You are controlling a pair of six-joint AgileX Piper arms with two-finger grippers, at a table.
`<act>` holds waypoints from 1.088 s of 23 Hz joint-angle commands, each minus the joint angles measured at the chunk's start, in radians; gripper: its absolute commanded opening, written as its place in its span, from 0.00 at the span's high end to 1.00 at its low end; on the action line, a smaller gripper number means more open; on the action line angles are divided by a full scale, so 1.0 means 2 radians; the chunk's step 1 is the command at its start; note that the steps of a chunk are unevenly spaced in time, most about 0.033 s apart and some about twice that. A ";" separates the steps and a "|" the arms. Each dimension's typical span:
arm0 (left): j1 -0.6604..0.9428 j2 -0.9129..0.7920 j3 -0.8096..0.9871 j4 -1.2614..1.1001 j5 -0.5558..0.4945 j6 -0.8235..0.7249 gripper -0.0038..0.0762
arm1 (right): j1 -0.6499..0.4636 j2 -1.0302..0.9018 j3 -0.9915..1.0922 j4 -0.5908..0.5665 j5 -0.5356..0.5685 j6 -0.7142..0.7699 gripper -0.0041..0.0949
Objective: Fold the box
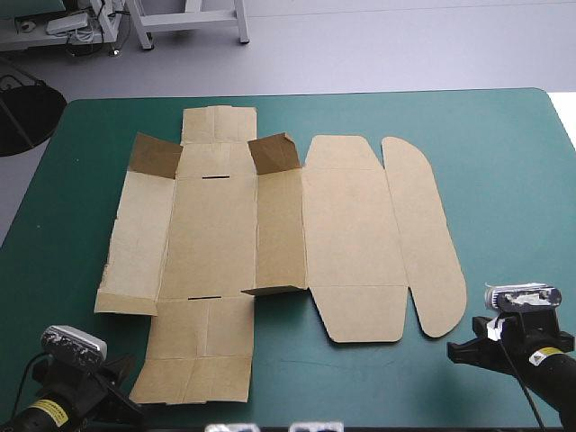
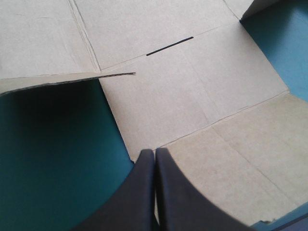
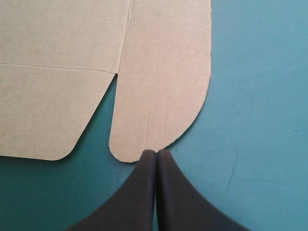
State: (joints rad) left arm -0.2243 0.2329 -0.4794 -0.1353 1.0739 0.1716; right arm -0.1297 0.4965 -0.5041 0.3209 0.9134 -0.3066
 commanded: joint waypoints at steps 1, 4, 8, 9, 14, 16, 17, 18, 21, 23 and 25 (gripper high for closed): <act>-0.001 0.006 -0.012 -0.008 -0.028 0.001 0.96 | 0.001 0.003 -0.013 0.008 -0.024 -0.005 0.98; -0.001 0.006 -0.018 -0.016 -0.035 0.000 0.96 | 0.001 0.003 -0.013 0.008 -0.024 -0.005 0.98; -0.001 0.031 -0.061 -0.027 -0.033 -0.003 0.96 | 0.001 0.003 -0.013 0.010 -0.024 -0.005 0.98; -0.001 0.055 -0.087 -0.036 -0.033 -0.003 0.96 | 0.001 0.003 -0.013 0.010 -0.024 -0.005 0.98; -0.001 0.196 -0.203 -0.036 -0.033 0.002 0.96 | 0.001 0.003 -0.013 0.010 -0.024 -0.005 0.98; -0.001 0.254 -0.243 -0.033 -0.040 0.003 0.96 | 0.001 0.003 -0.013 0.010 -0.024 -0.005 0.98; -0.001 0.276 -0.258 -0.033 -0.042 0.004 0.96 | 0.001 0.003 -0.013 0.010 -0.024 -0.005 0.98; -0.001 0.297 -0.272 -0.033 -0.043 0.004 0.96 | 0.001 0.003 -0.013 0.010 -0.023 -0.005 0.98; -0.001 0.389 -0.336 -0.033 -0.060 0.015 0.96 | 0.001 0.003 -0.013 0.010 -0.021 -0.005 0.98; -0.001 0.420 -0.359 -0.033 -0.063 0.015 0.96 | 0.001 0.003 -0.013 0.010 -0.017 -0.005 0.98; 0.001 0.451 -0.383 -0.033 -0.066 0.015 0.96 | 0.001 0.003 -0.013 0.009 -0.012 -0.005 0.98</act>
State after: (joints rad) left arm -0.2243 1.0768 -1.1593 -0.1835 1.0022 0.2005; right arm -0.1297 0.4965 -0.5041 0.3209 0.9225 -0.3066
